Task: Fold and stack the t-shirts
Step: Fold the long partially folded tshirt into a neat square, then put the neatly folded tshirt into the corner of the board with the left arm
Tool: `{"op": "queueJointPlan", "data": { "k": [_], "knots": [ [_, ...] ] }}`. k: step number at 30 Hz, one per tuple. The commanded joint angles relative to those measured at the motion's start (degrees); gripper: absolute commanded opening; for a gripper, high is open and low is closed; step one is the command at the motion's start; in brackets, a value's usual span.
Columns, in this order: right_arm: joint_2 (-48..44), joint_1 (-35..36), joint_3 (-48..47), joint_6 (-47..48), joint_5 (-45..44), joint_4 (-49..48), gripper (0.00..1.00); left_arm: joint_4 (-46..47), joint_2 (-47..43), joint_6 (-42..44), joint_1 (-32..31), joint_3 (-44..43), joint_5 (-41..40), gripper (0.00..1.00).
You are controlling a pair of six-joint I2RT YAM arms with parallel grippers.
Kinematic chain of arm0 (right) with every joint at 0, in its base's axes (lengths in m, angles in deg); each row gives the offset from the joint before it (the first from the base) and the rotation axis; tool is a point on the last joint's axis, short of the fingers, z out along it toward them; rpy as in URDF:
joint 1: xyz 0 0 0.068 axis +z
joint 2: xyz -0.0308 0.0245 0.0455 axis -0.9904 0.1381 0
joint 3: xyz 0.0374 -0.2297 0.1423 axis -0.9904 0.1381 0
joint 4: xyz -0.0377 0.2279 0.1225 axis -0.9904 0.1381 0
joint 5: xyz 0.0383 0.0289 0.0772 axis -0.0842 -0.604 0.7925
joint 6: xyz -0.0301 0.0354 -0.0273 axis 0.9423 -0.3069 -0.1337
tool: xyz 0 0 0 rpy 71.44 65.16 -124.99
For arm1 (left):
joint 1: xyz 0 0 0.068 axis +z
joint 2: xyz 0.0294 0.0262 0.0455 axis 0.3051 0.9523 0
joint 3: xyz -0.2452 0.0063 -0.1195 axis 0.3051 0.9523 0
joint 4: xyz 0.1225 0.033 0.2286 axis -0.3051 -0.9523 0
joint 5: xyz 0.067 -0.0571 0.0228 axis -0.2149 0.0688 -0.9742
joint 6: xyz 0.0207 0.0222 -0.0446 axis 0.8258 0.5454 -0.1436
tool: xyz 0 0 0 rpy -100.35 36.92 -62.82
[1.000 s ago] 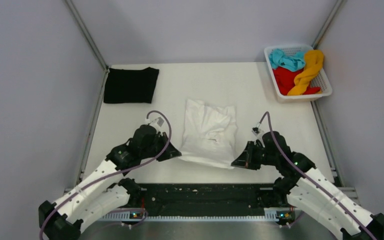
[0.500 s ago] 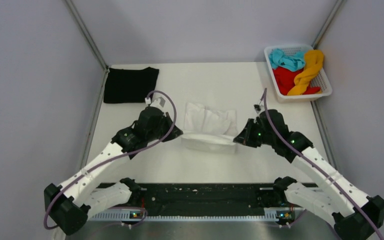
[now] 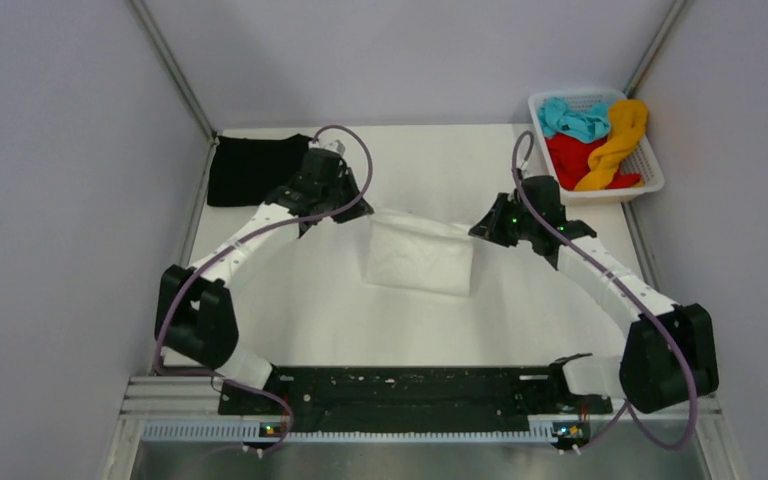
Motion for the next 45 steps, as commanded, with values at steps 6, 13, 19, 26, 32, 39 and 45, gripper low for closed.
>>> {"op": "queueJointPlan", "data": {
  "k": [6, 13, 19, 26, 32, 39, 45],
  "knots": [
    [14.2, -3.6, -6.0, 1.7, -0.2, -9.9, 0.00, -2.6, 20.0, 4.1, 4.0, -16.1, 5.1, 0.00],
    [23.1, -3.8, -9.8, 1.7, -4.7, -14.4, 0.38, -6.1, 28.4, 4.1, 4.6, -23.5, 4.2, 0.71],
    [22.6, -3.7, -12.0, 1.7, -7.4, -10.8, 0.80, -8.7, 23.5, 2.8, 4.7, -23.3, 3.8, 0.99],
    [10.0, -2.8, -1.0, 0.1, 5.2, -22.3, 0.87, 1.1, 15.3, 2.7, 3.2, -13.4, 14.2, 0.99],
    [15.7, -2.6, 0.0, -5.5, 12.4, -33.2, 0.88, 6.6, 25.9, -0.9, 2.6, -19.9, 22.2, 0.99],
    [30.7, -2.6, -5.7, -6.3, 10.6, -36.5, 0.99, 3.8, 38.5, -1.0, 2.7, -28.3, 16.7, 0.99],
    [40.7, -2.6, -7.6, -7.3, 10.6, -36.7, 0.99, -1.1, 44.6, 0.0, 2.8, -29.9, 14.6, 0.99]
  ]
}}
